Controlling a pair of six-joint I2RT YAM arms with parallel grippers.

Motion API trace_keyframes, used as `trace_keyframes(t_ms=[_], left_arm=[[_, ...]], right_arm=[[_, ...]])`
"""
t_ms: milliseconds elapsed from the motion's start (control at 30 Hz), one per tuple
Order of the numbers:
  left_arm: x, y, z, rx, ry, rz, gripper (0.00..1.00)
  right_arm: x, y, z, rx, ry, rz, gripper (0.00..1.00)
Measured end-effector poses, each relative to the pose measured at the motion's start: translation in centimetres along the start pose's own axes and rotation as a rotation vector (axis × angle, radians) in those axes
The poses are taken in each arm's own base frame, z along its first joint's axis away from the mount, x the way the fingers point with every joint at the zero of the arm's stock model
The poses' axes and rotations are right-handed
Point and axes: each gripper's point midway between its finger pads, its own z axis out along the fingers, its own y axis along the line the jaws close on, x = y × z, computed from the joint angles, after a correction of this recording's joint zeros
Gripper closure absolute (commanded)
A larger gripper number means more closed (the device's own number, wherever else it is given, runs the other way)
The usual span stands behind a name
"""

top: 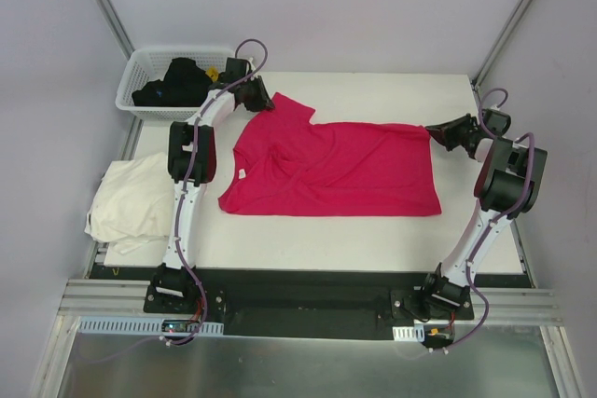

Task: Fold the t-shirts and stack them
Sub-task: Grap the side of the flattened tshirt furthest away from the robot with both arms

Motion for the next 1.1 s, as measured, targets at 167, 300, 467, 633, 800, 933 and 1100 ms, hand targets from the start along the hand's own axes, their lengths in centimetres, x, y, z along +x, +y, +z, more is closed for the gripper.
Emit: trace_keyframes(t_ms=[167,300,467,633,800,933,1100], left_arm=[[0.16,-0.05,-0.01,-0.002,0.006,-0.001,0.90],[0.43,-0.08,0.02,-0.006,0.014,-0.002,1.00],[0.79,-0.55,0.22,-0.004,0.020,0.009,1.00],[0.88,-0.63,0.39,-0.015,0.015,0.015,1.00],[0.91,-0.76,0.49,-0.028,0.008,0.025,1.00],[0.64,-0.64,0.45,-0.052,-0.008,0.044,1.00],[0.20,-0.99,0.10,-0.078,-0.030,0.075,1.00]], right_arm=[[0.09,0.16,-0.04,-0.008,0.006,0.003,0.99],[0.14,0.27,-0.05,-0.013,0.010,0.004,0.99],[0.19,0.26,-0.09,-0.014,0.013,0.007,0.99],[0.12,0.29,-0.11,-0.018,0.010,0.005,0.99],[0.16,0.47,-0.12,-0.027,0.014,0.004,0.99],[0.28,0.57,-0.16,-0.032,0.021,0.003,0.99],[0.54,0.24,-0.17,-0.030,0.025,0.007,0.99]])
